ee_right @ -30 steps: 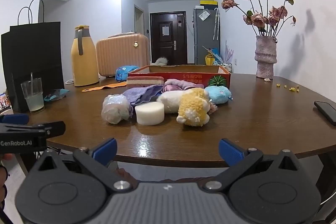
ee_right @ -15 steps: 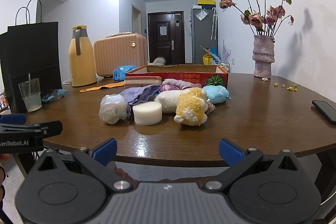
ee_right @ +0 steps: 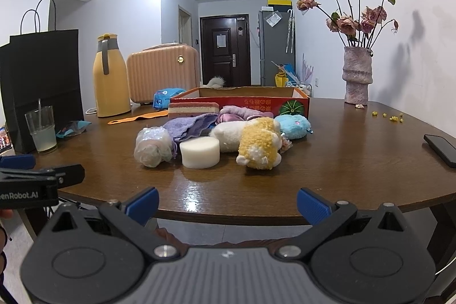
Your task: Organize soft objects
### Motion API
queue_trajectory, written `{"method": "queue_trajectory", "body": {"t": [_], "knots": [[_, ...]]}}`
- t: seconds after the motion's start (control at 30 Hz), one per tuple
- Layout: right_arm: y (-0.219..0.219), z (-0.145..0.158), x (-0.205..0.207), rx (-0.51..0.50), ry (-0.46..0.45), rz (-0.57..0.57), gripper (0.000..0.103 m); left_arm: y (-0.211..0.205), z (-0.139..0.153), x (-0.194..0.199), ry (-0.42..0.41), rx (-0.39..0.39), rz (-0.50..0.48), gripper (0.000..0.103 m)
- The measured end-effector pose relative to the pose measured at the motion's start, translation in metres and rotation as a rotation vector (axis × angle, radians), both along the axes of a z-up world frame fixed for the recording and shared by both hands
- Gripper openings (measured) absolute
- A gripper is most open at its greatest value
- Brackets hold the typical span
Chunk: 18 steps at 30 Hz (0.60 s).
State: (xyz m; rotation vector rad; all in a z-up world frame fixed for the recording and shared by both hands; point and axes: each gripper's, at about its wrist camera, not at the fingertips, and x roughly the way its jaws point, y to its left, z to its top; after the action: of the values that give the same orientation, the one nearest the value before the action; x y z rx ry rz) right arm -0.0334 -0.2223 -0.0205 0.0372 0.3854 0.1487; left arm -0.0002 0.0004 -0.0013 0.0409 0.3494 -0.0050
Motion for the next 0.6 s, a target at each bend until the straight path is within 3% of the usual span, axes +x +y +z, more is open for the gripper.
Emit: {"method": "queue_trajectory", "body": {"t": [0.6], "knots": [[-0.0006, -0.0016, 0.0016, 0.009, 0.004, -0.001, 0.103, -0.0001, -0.0027, 0.0011, 0.005, 0.000, 0.001, 0.103]]}}
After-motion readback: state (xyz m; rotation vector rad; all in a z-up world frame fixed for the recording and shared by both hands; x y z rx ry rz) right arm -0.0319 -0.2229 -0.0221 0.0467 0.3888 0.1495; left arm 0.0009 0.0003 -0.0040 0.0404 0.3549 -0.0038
